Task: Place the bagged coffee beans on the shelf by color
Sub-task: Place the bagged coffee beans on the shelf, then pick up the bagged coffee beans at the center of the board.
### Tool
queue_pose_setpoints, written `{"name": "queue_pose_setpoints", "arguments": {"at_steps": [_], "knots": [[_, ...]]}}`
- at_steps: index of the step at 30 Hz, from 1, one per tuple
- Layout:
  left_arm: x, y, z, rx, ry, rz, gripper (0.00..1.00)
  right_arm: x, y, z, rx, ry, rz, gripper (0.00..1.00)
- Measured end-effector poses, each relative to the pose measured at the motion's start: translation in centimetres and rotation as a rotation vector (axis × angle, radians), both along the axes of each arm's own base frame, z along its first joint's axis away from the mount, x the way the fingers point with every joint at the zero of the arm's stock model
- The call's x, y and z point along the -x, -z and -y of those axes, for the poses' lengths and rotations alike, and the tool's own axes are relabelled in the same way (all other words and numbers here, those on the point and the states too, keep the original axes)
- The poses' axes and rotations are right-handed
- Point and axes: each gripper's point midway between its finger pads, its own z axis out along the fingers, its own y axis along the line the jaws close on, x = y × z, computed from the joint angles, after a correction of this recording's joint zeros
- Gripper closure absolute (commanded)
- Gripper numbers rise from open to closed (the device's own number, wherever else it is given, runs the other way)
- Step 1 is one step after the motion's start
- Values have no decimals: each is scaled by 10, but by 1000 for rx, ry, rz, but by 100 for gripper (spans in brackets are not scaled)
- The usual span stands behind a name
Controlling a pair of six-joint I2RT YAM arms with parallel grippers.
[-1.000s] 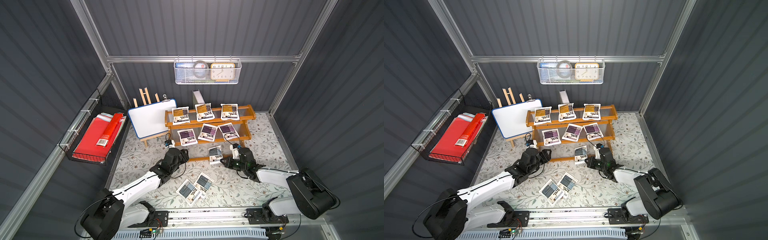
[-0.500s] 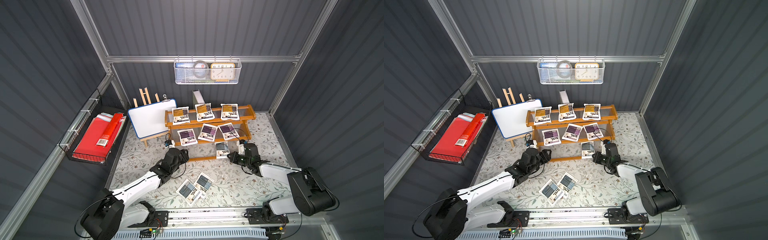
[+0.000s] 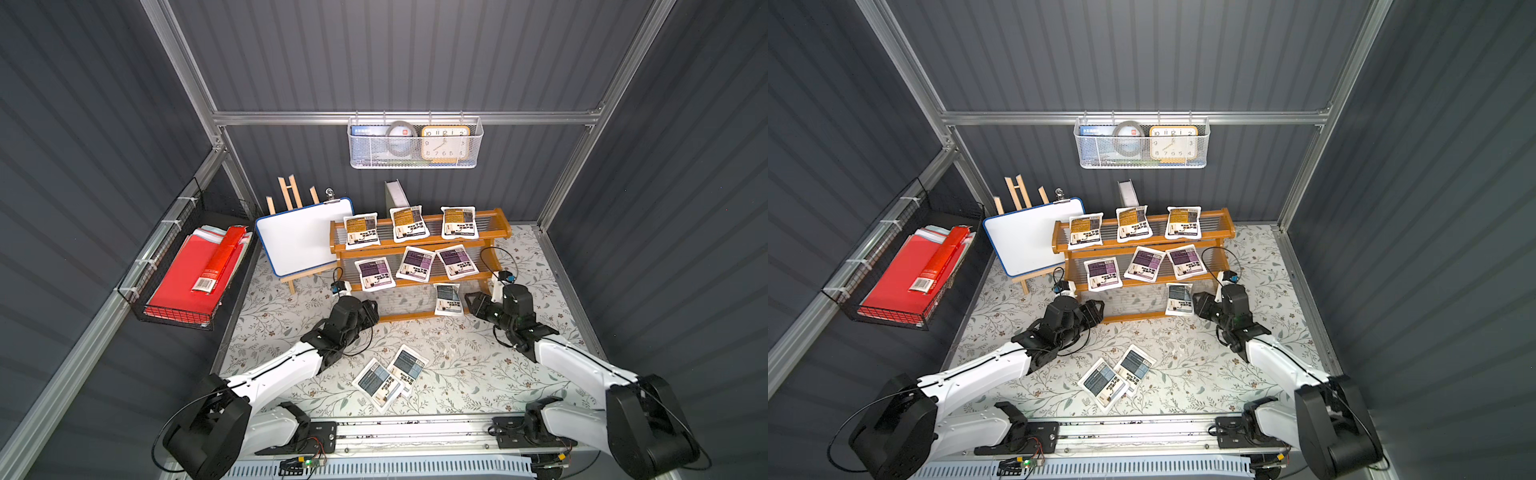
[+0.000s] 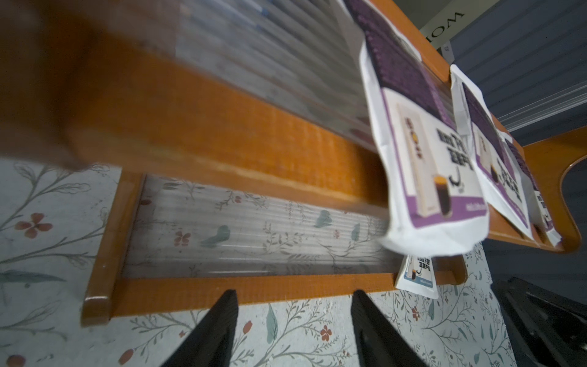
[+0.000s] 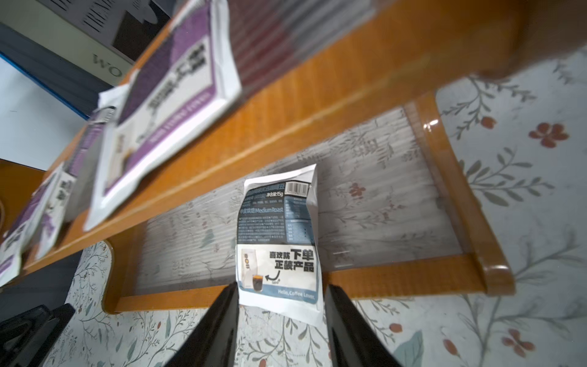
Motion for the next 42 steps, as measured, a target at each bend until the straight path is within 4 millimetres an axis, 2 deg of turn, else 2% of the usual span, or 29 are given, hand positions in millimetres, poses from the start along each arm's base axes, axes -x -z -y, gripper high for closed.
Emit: {"name": "queue_pose_setpoints", "arguments": {"at_steps": [2, 4, 8, 11, 13, 18, 23, 26, 32, 42], "knots": [[4, 5, 0, -28, 25, -19, 40, 9, -6, -3, -11, -24, 13, 51], [8, 13, 3, -66, 71, -47, 42, 23, -5, -14, -25, -79, 4, 51], [13, 33, 13, -156, 187, -100, 46, 70, 11, -63, -30, -292, -73, 52], [16, 32, 25, -152, 271, -97, 47, 105, 24, -93, -45, -430, -142, 52], [22, 34, 32, -143, 332, -110, 48, 119, 37, -96, -47, -459, -189, 53], [48, 54, 60, -157, 521, -206, 53, 142, 63, -98, -34, -521, -308, 55], [85, 75, 92, -194, 719, -287, 70, 170, 88, -106, -9, -634, -439, 56], [103, 88, 98, -206, 785, -340, 73, 187, 98, -111, -3, -696, -503, 57], [109, 95, 97, -202, 800, -374, 77, 199, 102, -127, -35, -791, -549, 59], [112, 100, 97, -170, 801, -355, 78, 192, 100, -168, -92, -914, -564, 60]]}}
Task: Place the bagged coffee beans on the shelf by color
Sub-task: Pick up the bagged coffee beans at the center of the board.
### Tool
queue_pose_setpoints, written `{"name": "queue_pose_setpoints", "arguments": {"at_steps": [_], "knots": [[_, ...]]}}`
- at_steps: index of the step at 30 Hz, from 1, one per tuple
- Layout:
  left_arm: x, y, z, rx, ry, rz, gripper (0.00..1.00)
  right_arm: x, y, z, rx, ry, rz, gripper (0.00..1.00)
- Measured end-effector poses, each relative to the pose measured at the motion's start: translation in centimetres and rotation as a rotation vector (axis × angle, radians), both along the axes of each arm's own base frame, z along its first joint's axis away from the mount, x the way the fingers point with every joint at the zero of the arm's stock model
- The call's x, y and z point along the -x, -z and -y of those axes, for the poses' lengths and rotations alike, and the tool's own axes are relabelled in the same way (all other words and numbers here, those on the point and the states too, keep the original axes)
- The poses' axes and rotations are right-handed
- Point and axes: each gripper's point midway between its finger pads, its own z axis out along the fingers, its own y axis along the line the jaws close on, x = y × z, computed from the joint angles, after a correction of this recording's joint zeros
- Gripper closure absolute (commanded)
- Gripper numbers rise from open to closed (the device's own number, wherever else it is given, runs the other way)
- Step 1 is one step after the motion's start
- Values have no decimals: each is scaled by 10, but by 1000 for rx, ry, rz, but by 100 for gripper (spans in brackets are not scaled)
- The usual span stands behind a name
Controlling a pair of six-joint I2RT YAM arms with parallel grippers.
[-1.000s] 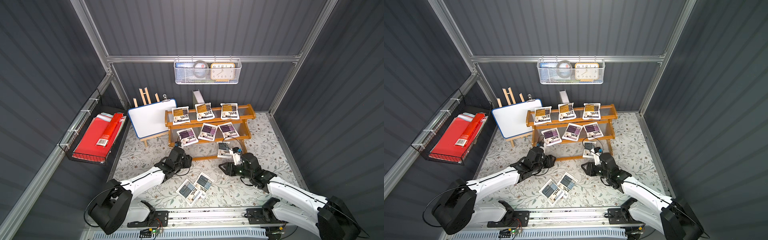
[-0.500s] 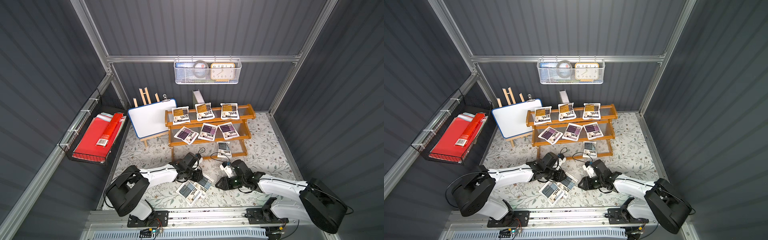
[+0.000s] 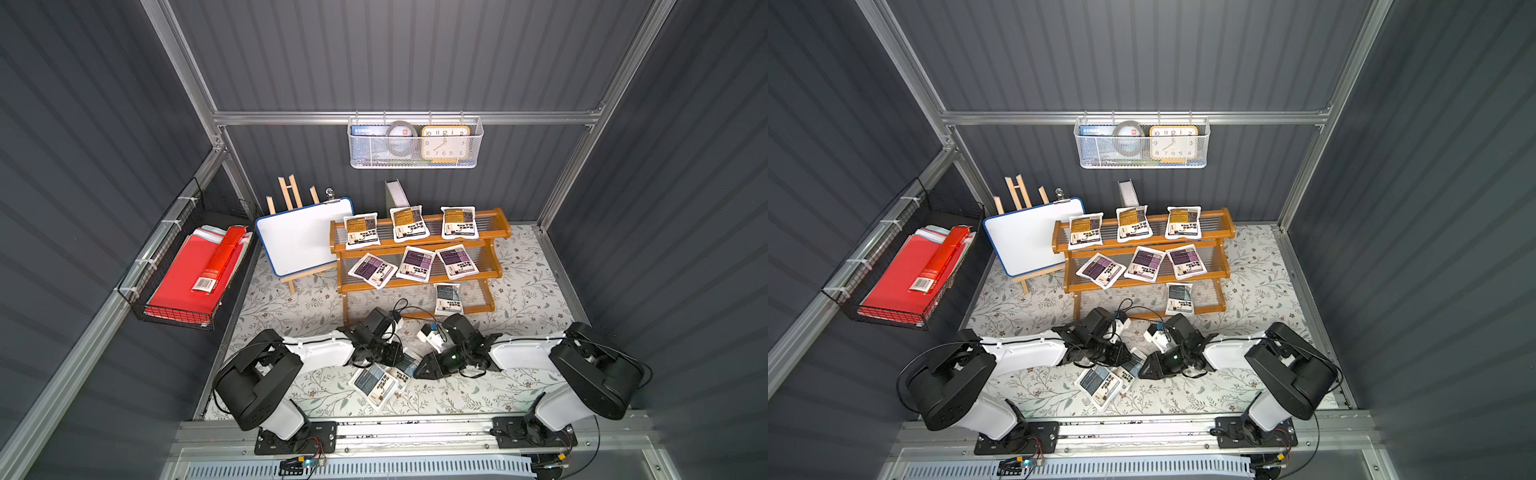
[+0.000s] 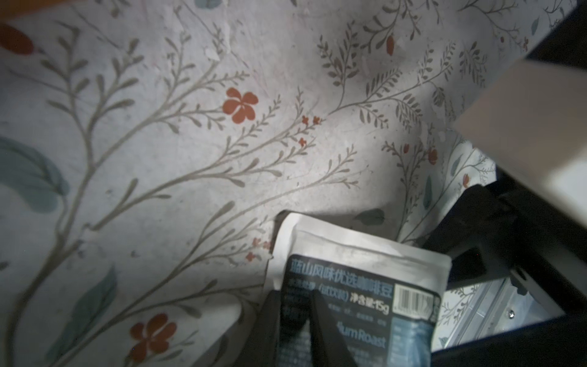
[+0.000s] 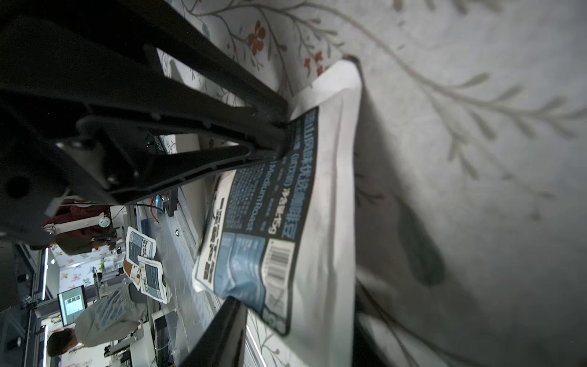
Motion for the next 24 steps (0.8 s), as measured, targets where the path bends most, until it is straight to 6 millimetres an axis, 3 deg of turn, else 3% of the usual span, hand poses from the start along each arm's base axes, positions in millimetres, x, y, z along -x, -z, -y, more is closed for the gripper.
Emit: {"name": "queue_pose_setpoints", "arguments": {"at_steps": [9, 24], "knots": [[-3, 0, 1, 5, -9, 12, 79, -18, -26, -14, -56, 0, 94, 58], [-5, 0, 3, 14, -9, 21, 79, -42, -31, -13, -54, 59, 122, 48]]}}
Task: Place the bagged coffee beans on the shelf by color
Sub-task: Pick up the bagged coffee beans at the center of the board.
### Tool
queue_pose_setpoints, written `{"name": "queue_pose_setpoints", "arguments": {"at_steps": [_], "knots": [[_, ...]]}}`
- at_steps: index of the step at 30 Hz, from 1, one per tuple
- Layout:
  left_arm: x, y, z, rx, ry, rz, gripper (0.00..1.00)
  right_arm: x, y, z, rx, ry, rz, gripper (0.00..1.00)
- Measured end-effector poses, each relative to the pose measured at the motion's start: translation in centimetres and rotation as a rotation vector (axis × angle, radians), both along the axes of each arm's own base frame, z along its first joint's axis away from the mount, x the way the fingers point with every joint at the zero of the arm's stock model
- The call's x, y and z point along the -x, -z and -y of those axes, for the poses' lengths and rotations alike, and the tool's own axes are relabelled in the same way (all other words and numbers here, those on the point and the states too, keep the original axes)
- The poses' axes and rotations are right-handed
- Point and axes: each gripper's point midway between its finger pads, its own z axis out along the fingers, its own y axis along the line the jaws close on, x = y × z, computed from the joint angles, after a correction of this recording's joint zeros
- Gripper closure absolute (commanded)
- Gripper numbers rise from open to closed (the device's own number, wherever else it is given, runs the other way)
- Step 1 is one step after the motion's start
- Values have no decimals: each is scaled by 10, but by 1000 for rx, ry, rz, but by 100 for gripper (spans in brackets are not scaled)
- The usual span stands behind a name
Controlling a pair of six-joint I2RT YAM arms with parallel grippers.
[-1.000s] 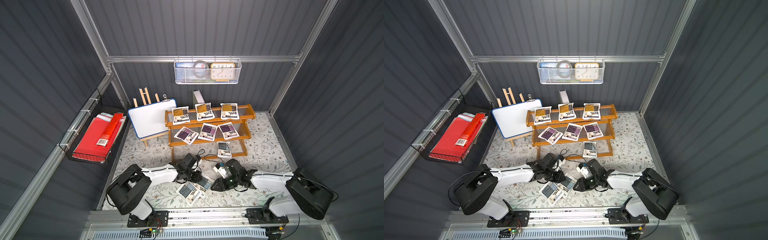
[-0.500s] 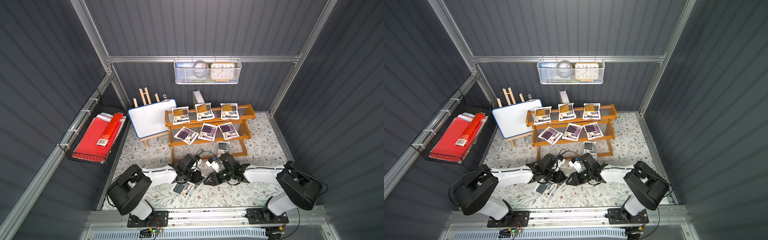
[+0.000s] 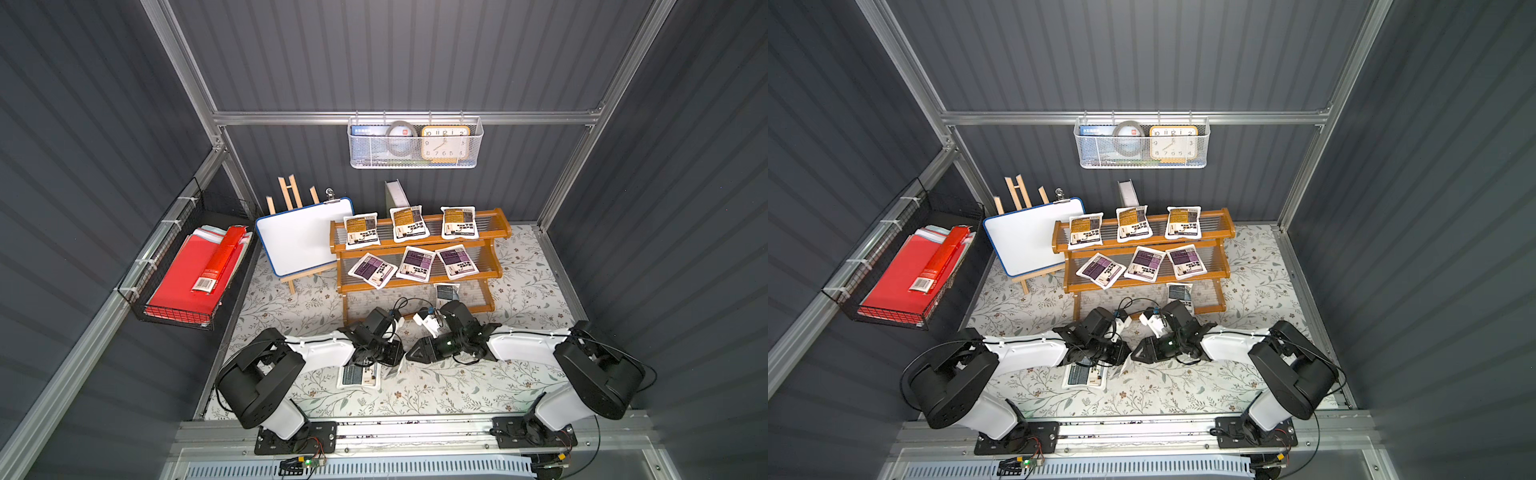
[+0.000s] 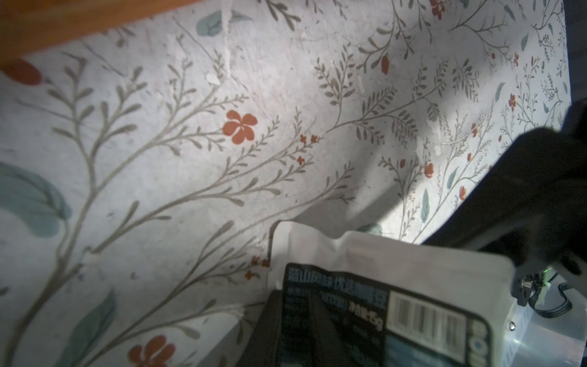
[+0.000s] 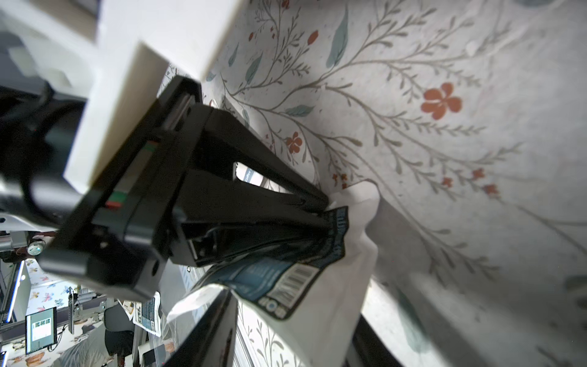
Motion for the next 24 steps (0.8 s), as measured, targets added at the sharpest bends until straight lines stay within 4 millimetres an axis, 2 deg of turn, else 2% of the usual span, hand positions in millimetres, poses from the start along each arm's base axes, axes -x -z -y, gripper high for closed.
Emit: {"name": "queue_pose_setpoints", "arguments": {"at_steps": [7, 14, 24], "knots": [[0, 0, 0, 0, 0, 0, 80, -1, -2, 3, -30, 13, -25, 47], [1, 0, 1, 4, 4, -2, 80, -3, -1, 18, -82, 73, -93, 46], [1, 0, 2, 6, 7, -4, 79, -5, -7, 15, -126, 75, -116, 48]]}}
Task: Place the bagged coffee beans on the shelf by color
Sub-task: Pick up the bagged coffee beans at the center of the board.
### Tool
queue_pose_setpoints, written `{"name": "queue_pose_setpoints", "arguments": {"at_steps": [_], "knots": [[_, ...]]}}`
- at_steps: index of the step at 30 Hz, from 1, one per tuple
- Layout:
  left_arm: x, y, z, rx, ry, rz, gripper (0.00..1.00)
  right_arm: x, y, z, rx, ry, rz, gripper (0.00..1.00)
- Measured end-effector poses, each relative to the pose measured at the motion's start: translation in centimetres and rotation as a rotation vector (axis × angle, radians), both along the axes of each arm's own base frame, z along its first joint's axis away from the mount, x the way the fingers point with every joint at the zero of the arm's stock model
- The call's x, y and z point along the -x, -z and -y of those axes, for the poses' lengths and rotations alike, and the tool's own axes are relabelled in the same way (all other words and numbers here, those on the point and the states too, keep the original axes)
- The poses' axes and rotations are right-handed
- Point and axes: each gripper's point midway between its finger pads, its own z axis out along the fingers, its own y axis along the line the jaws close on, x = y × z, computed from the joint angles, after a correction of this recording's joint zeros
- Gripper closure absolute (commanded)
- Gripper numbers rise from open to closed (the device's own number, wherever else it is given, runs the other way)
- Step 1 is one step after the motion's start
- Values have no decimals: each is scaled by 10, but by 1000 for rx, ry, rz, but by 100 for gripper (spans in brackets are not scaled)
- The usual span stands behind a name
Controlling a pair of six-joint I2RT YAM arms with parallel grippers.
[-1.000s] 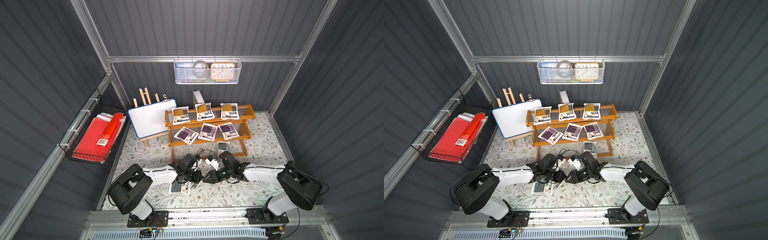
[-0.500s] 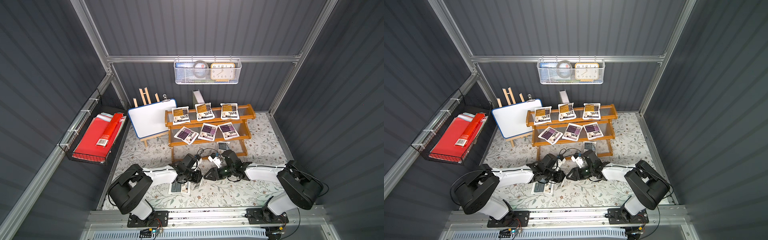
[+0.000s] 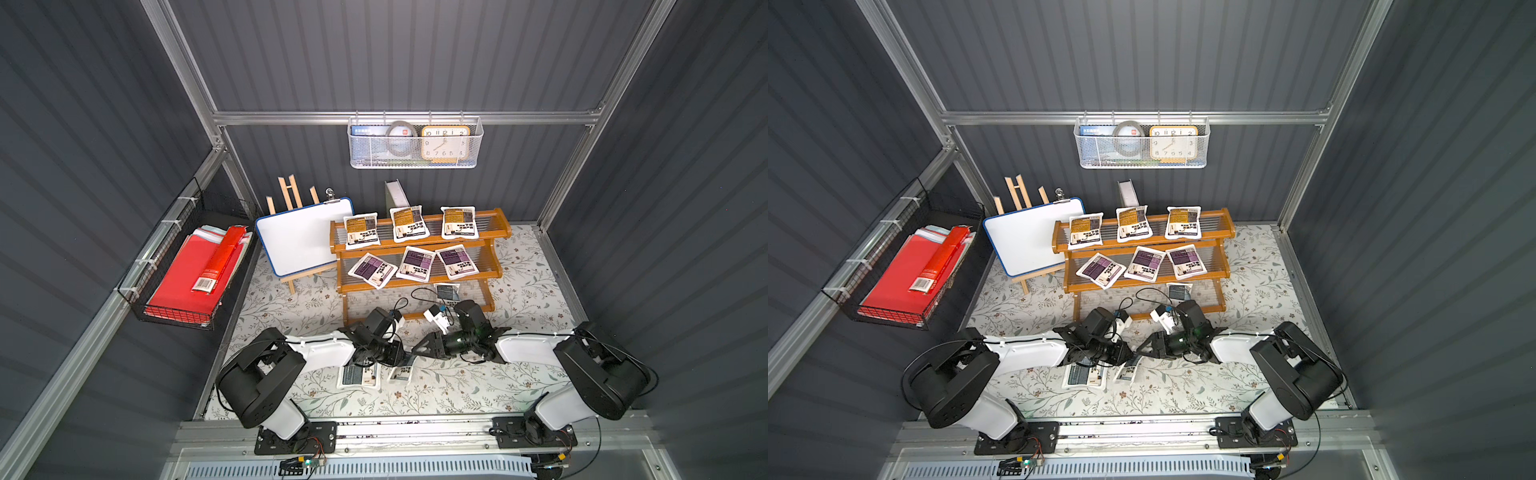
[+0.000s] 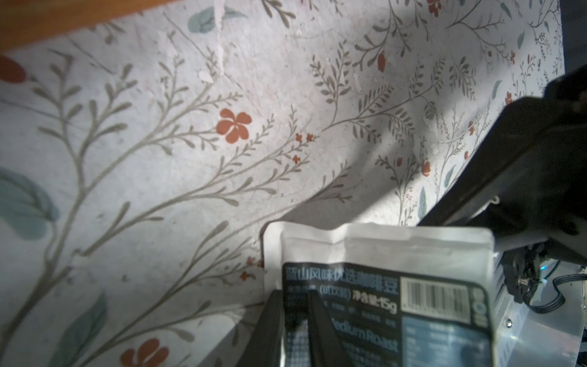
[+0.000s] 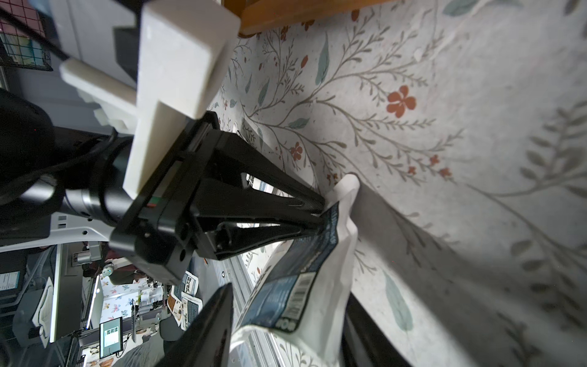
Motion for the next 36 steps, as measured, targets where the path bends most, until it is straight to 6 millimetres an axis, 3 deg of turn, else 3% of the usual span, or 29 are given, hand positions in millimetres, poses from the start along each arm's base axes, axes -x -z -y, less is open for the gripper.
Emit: {"name": "queue_pose_setpoints", "arguments": {"at_steps": [8, 13, 15, 18, 23, 26, 29, 36], "knots": [[0, -1, 0, -6, 11, -1, 75, 1, 22, 4, 58, 11, -46, 86], [2, -7, 1, -1, 21, -8, 47, 0, 25, 7, 80, 12, -26, 100], [2, -11, -2, -1, 9, -10, 42, 0, 21, 8, 77, 6, -11, 100], [-6, -27, -11, 33, -32, -2, 27, 0, 12, 10, 57, -7, 13, 100], [-36, -81, -42, 185, -169, 73, 12, -1, -16, 15, -14, -28, 57, 100], [-37, -110, -44, 280, -156, 104, 10, -3, -36, 16, -80, -39, 84, 100], [-28, -119, -37, 344, -101, 76, 10, -3, -54, 14, -143, -53, 103, 100], [-2, -115, -26, 431, -9, -37, 12, -2, -74, 7, -227, -83, 112, 100]]}}
